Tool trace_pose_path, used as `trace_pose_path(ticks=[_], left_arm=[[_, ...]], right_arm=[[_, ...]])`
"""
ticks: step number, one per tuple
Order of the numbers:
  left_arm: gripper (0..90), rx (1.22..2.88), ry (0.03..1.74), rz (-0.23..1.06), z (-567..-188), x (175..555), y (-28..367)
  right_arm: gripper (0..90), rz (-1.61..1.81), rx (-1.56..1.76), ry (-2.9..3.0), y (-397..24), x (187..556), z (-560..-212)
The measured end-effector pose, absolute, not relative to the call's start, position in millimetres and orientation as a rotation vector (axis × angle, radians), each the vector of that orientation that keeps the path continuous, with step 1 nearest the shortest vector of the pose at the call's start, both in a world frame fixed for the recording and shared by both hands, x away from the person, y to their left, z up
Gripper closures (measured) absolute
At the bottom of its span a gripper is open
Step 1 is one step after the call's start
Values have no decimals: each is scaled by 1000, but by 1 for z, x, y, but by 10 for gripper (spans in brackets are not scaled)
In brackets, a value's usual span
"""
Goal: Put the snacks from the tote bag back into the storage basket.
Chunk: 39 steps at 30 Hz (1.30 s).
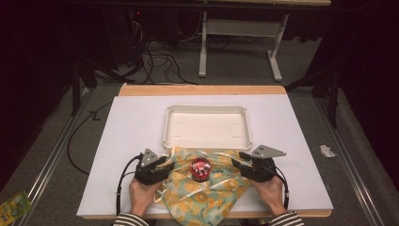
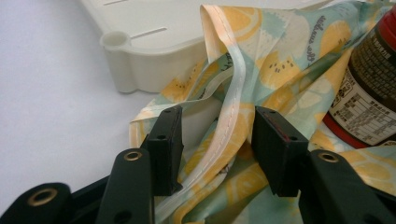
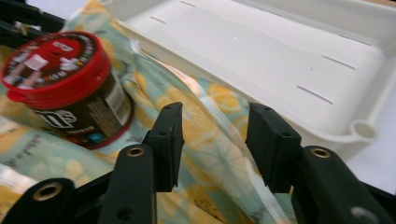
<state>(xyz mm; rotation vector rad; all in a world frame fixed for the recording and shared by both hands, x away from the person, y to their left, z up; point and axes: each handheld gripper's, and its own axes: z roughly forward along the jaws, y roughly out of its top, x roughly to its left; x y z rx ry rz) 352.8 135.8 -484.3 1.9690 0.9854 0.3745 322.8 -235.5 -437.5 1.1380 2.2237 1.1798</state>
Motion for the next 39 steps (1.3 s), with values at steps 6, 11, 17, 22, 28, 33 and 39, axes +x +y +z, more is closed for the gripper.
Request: trace_pose_path(ticks=[6, 11, 17, 22, 28, 33, 39], left_arm=[[517, 1970, 992, 374, -485, 353, 136], [508, 1973, 993, 379, -485, 353, 136], [499, 1974, 995, 373, -485, 354, 136], [493, 1973, 997, 376, -485, 354, 136], [491, 1971, 1001, 373, -485, 354, 136], [488, 1970, 1003, 371, -485, 354, 136], [483, 1979, 1000, 375, -485, 354, 136]], right_arm=[[522, 1227, 1085, 2243, -226, 319, -431], [515, 1248, 1062, 2263, -219, 318, -430], [510, 1257, 1038, 2289, -211, 317, -431], [498, 1278, 1007, 2302, -205, 316, -429], [463, 1291, 971, 2330, -196, 316, -428], [415, 1304, 935, 2369, -189, 315, -427], [339, 1316, 893, 2408, -178, 316, -425]])
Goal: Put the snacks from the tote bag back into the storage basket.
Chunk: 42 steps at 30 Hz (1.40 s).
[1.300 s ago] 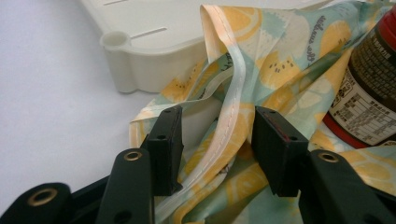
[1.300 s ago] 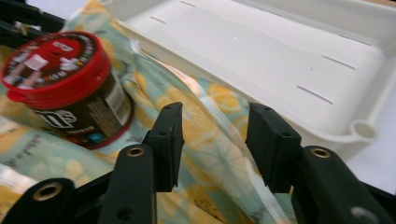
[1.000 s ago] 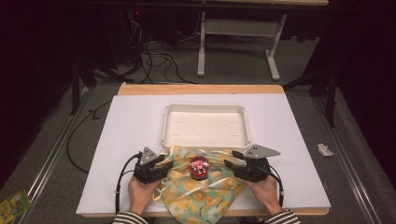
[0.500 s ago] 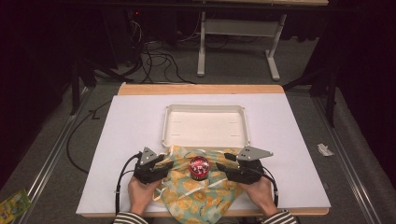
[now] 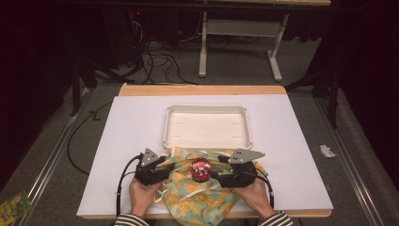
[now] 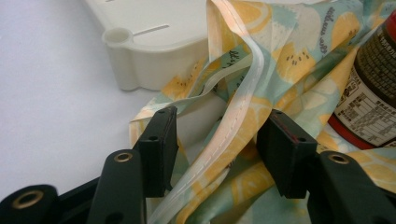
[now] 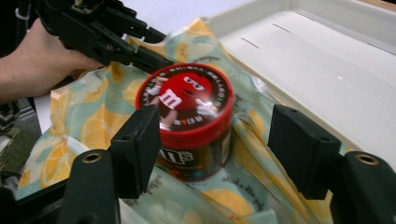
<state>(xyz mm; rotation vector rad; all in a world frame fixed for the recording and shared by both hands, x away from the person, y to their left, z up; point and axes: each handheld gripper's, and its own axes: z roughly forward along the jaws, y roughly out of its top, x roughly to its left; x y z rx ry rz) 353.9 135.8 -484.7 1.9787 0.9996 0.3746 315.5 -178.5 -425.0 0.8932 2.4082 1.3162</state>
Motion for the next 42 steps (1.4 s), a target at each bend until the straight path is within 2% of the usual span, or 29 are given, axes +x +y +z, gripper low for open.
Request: trace_pose_path(ticks=[11, 22, 27, 30, 42], left_arm=[[478, 1979, 1000, 375, -485, 354, 136], [477, 1980, 999, 382, -485, 353, 136], [477, 1974, 999, 383, -485, 353, 135], [476, 1976, 995, 392, -485, 352, 135], [474, 1979, 996, 392, -485, 353, 135]], right_arm=[[249, 1299, 834, 2474, -159, 322, -427], [207, 1222, 798, 2533, -141, 328, -435], [207, 1177, 805, 2560, -135, 332, -441], [249, 1154, 827, 2562, -134, 333, -445], [258, 1115, 784, 2526, -133, 325, -442]])
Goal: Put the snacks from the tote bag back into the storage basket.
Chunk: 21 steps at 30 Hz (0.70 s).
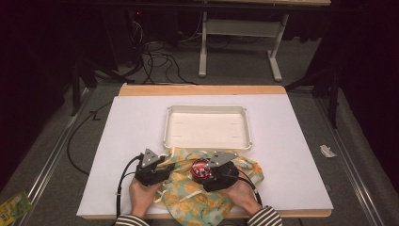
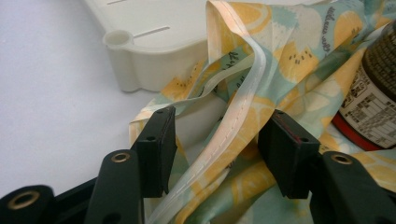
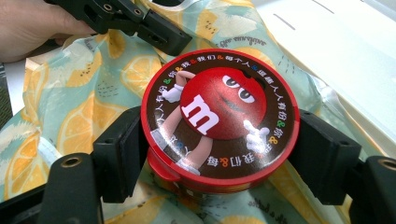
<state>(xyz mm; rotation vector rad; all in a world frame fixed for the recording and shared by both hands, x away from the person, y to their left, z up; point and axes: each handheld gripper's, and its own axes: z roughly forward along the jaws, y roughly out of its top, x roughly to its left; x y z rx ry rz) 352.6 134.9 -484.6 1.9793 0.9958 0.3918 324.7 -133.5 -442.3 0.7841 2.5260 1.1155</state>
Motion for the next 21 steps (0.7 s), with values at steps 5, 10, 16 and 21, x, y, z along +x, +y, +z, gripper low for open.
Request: trace_pose_path(ticks=[5, 10, 16, 21], left_arm=[[477, 1975, 998, 386, -485, 353, 135], [477, 1972, 1000, 384, -485, 353, 135], [475, 1975, 998, 385, -485, 353, 135], [475, 1975, 999, 383, -485, 353, 135]], right_arm=[[259, 1127, 815, 2521, -139, 324, -440], [259, 1146, 843, 2494, -147, 324, -431], [259, 1188, 888, 2470, -157, 324, -424], [259, 1173, 900, 2459, -162, 325, -419]])
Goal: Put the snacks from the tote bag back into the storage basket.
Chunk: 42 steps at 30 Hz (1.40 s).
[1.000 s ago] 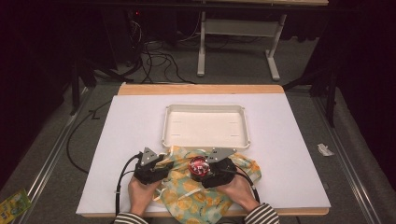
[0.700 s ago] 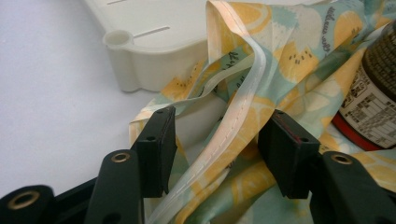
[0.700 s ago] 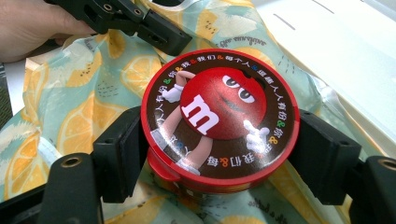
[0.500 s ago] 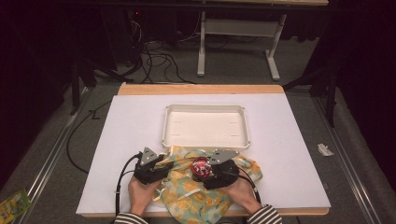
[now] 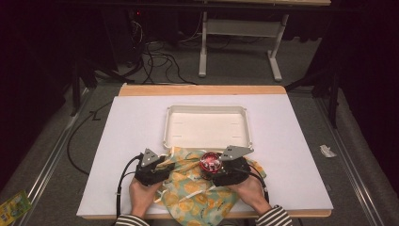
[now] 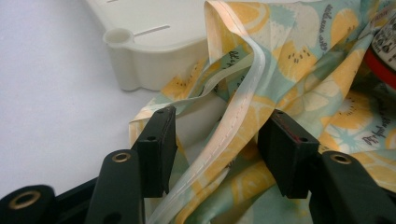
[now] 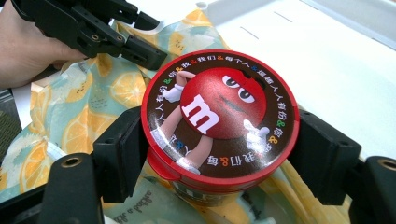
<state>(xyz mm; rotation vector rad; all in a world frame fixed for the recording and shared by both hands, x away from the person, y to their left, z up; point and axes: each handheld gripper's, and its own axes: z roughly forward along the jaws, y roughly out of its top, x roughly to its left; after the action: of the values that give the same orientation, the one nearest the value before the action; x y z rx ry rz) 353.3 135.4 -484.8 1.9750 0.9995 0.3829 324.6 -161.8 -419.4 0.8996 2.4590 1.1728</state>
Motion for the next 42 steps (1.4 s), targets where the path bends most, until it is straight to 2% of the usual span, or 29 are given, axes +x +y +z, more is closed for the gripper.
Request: trace_pose_path(ticks=[27, 42], left_arm=[[468, 1975, 1004, 378, -485, 354, 136], [458, 1976, 1003, 384, -485, 353, 135]], right_arm=[[260, 1199, 981, 2375, -195, 339, -392], [260, 1188, 1015, 2366, -201, 357, -393]])
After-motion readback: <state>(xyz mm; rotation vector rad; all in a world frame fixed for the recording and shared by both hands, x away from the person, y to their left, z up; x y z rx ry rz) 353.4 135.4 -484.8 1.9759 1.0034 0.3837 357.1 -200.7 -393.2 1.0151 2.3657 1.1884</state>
